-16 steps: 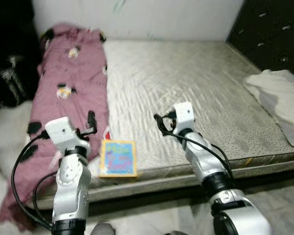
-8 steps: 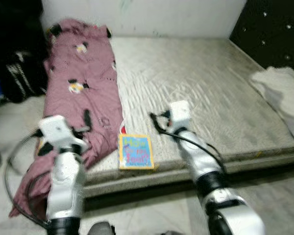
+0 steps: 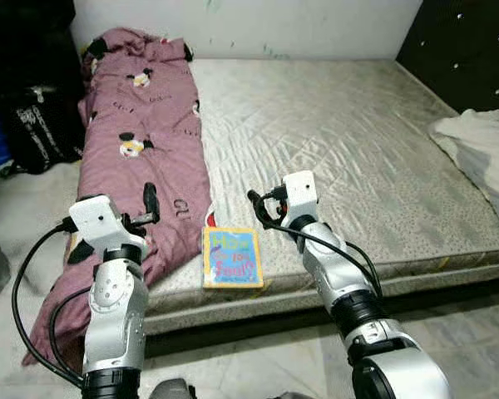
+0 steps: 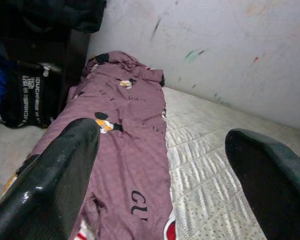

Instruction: Clean up the room

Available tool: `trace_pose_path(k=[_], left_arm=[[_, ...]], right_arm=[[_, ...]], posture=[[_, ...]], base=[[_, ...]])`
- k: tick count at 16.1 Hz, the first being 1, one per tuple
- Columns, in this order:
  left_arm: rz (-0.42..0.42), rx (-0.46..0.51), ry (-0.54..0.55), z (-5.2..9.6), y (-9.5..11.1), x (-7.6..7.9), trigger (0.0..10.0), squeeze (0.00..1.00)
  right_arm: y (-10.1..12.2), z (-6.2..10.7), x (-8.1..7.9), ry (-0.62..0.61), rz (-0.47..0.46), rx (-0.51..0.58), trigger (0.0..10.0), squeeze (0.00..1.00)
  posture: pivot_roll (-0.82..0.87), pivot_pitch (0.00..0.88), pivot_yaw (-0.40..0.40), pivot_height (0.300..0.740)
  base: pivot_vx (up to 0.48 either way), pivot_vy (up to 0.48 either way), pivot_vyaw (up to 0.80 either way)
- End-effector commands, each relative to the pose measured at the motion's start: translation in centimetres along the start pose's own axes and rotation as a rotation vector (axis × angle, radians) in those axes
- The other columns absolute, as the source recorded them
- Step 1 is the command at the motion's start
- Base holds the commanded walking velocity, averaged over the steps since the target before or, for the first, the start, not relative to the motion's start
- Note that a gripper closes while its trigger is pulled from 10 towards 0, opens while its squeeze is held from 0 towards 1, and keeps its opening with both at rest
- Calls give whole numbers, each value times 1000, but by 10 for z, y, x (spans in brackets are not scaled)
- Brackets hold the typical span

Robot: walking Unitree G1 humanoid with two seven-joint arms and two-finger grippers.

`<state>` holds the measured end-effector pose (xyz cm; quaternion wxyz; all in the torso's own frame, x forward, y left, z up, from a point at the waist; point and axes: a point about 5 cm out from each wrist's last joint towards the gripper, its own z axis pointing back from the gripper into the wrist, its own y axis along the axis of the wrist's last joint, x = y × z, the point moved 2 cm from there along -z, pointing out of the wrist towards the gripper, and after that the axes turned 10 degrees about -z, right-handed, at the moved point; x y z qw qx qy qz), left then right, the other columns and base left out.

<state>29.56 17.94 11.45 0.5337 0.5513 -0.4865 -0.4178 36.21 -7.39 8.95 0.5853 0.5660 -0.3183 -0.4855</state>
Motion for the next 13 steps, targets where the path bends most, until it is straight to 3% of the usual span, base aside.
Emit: trace_pose_path(k=[1,7,13], left_arm=[[3,14,-15,-2,3,5,10000,0],[2,15,-20,-2,3,5,10000,0],[-16,-31,40,-3,-4,-2,10000,0]], right_arm=[[7,-2,1,-1,8,18,10000,0],[8,-2,0,5,17,27,10000,0],[8,-2,2,-5,10,30,10000,0]], posture=[[101,8,-81,740],[103,2,-79,740],[107,0,-80,740]], base=[[319,0,0],[331,0,0],[0,0,0]])
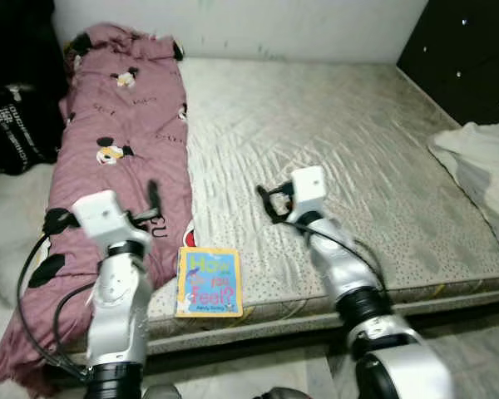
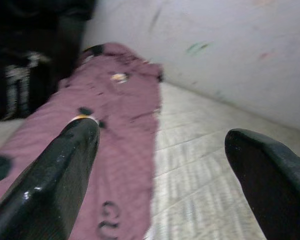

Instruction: Clean up the room

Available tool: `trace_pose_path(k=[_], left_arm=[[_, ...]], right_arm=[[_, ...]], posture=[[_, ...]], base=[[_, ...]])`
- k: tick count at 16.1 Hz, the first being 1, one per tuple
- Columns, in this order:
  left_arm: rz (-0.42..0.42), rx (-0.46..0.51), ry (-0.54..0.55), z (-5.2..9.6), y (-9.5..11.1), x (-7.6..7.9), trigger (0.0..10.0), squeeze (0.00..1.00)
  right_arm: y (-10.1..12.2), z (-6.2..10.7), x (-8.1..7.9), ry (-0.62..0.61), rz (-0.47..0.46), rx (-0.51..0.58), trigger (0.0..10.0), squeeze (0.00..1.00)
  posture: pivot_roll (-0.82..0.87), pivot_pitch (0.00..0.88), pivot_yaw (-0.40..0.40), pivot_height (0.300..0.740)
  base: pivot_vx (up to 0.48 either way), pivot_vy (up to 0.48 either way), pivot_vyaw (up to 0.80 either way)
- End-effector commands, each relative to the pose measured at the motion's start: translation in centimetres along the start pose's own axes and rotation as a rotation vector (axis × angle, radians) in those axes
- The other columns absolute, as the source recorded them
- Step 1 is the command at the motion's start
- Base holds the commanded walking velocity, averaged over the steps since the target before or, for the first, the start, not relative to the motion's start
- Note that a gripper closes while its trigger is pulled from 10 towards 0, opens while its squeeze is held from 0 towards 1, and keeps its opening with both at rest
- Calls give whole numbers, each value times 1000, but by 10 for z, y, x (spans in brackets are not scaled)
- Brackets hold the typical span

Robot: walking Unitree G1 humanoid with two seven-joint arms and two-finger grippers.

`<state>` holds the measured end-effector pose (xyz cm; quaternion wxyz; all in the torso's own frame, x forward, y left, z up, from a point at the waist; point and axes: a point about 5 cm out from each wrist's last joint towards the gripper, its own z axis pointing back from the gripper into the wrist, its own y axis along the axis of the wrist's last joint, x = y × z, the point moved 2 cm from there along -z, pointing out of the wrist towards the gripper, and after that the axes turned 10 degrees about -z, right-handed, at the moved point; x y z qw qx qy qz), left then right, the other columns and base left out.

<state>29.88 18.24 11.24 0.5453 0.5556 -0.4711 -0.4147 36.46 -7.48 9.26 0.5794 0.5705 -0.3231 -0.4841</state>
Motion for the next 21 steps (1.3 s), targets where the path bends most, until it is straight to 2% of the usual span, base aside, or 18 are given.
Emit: trace_pose_path(k=[1,4,13,15,16,17,18,19,21], left_arm=[[-7,-13,6,1,-2,1,10000,0],[-10,-11,3,-1,-2,2,10000,0],[-4,-18,-5,-3,-2,2,10000,0],[19,-13,-3,-3,0,3,10000,0],[81,-42,-27,-4,0,5,10000,0],[65,-45,-42,-5,5,3,10000,0],[2,27,-82,-5,13,3,10000,0],[-46,57,-91,-3,16,0,10000,0],[-48,66,-22,-2,21,-13,10000,0]], right_arm=[[5,-1,2,-3,10,13,10000,0],[3,-2,4,-11,1,-1,10000,0],[6,-4,2,-9,3,11,10000,0],[8,-4,2,-5,-12,19,10000,0],[9,-5,0,-5,-18,22,10000,0],[9,-6,-4,12,-2,25,10000,0],[8,-6,-6,19,16,26,10000,0],[9,-7,-5,10,17,26,10000,0],[14,-9,-5,-4,-5,34,10000,0]], posture=[[107,0,-80,740],[110,0,-84,740],[105,0,-74,740],[100,0,-65,740],[106,0,-62,740],[115,0,-59,740],[123,5,-55,740],[128,12,-54,740],[141,64,-39,740]], base=[[0,0,0],[0,0,-267],[0,480,-70],[0,0,0],[0,0,0],[0,0,0],[0,0,0],[0,0,0],[0,0,0]])
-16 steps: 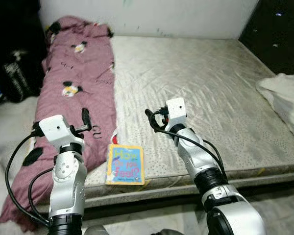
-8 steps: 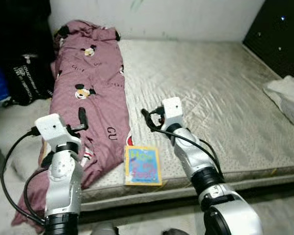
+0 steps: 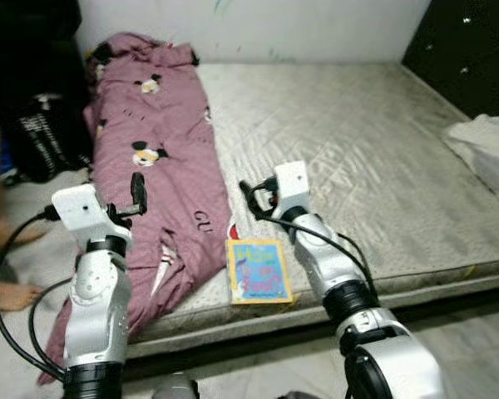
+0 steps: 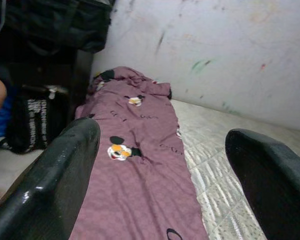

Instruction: Clean up the room

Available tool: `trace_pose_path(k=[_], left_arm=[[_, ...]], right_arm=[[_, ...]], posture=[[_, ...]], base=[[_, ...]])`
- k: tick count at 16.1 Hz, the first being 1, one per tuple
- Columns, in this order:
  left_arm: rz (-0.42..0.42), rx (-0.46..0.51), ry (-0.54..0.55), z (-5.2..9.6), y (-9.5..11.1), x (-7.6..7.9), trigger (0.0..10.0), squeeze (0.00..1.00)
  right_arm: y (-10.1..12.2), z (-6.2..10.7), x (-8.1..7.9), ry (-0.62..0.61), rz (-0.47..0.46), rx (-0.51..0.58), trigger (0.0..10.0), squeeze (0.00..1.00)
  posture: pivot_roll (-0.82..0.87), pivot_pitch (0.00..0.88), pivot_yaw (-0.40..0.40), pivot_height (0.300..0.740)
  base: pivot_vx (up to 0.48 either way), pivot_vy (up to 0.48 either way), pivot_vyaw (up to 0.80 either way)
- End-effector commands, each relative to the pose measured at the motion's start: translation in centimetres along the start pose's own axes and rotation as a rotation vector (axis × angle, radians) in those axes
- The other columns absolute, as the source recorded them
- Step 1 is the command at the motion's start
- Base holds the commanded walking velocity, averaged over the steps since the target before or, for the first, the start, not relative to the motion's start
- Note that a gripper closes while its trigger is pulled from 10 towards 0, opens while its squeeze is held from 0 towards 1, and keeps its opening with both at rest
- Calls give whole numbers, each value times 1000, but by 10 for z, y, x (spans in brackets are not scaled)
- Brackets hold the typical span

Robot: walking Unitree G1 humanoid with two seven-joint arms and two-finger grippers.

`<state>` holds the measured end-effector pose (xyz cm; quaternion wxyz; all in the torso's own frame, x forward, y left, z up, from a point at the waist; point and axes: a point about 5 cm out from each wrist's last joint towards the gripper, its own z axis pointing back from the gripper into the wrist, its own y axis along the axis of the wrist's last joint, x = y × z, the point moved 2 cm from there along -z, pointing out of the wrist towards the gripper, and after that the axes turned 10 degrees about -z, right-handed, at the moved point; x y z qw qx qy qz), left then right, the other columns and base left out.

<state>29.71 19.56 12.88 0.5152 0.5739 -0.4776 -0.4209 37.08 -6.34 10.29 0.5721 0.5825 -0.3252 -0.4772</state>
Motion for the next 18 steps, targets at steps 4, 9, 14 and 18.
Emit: trace_pose_path(k=[4,9,14,18], left_arm=[[-72,-90,63,11,-8,-8,10000,0],[-33,-147,45,21,-25,-7,10000,0],[-38,-175,39,26,-31,-2,10000,0],[-21,-179,49,29,-31,-3,10000,0]], right_arm=[[-1,3,3,-43,-3,10,10000,0],[-16,16,17,-75,-38,-32,10000,0],[-12,22,22,-100,-60,20,10000,0],[-4,27,27,-127,-64,77,10000,0]], posture=[[129,92,-9,740],[108,86,-29,740],[115,93,-44,740],[116,110,-49,740]], base=[[0,0,0],[0,0,-604],[0,0,-160],[0,0,0]])
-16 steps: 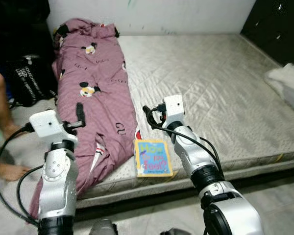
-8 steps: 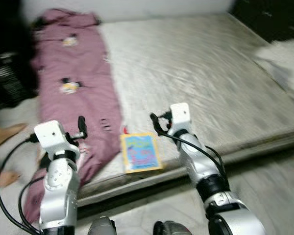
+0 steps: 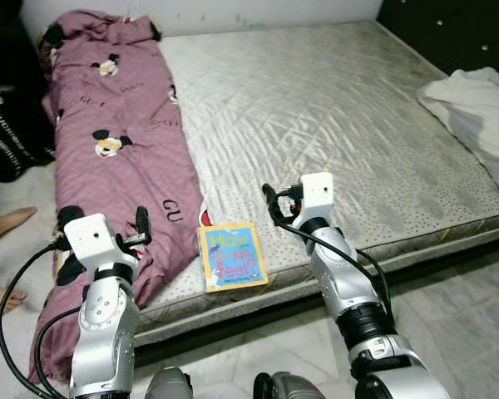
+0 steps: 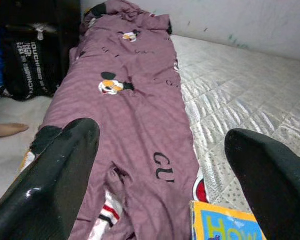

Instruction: Clean up the room

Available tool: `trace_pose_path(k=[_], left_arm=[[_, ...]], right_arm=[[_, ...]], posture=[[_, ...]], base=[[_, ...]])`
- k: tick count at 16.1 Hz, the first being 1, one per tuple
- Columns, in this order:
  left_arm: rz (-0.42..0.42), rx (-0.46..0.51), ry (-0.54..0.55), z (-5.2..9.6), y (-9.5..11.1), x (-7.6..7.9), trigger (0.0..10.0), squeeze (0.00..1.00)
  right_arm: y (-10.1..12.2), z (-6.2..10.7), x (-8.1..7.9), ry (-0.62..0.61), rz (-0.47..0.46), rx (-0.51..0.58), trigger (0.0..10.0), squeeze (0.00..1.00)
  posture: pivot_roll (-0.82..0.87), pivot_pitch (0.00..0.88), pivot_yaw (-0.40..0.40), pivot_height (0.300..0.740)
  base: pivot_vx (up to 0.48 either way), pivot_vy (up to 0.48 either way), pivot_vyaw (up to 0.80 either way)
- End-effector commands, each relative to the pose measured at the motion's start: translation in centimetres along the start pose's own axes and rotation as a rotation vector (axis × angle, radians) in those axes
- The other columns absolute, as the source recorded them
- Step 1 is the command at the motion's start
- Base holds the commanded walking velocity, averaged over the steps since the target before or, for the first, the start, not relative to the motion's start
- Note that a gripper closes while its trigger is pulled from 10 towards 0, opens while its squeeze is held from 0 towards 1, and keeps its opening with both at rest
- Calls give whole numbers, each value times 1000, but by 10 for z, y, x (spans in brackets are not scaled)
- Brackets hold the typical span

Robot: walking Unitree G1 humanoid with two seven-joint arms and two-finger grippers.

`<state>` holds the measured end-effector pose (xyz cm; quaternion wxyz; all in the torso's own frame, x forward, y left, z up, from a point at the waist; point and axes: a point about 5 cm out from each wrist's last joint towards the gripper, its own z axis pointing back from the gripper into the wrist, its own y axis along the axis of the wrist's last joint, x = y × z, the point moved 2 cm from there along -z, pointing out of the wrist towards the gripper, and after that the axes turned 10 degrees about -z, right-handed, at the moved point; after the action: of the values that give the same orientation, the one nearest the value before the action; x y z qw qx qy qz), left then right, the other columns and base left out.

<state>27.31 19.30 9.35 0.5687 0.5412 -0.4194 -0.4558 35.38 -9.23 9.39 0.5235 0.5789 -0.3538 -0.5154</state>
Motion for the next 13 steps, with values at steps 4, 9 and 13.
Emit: trace_pose_path(k=[4,9,13], left_arm=[[-3,14,-7,1,5,-2,10000,0],[-5,24,-12,-1,8,-2,10000,0],[-5,24,-16,-2,8,-1,10000,0]], right_arm=[[5,2,1,-14,-21,35,10000,0],[6,1,-5,4,-28,38,10000,0],[7,1,-6,10,-29,42,10000,0]], posture=[[120,123,-44,740],[122,128,-42,740],[121,132,-39,704]], base=[[0,0,0],[0,0,0],[0,0,0]])
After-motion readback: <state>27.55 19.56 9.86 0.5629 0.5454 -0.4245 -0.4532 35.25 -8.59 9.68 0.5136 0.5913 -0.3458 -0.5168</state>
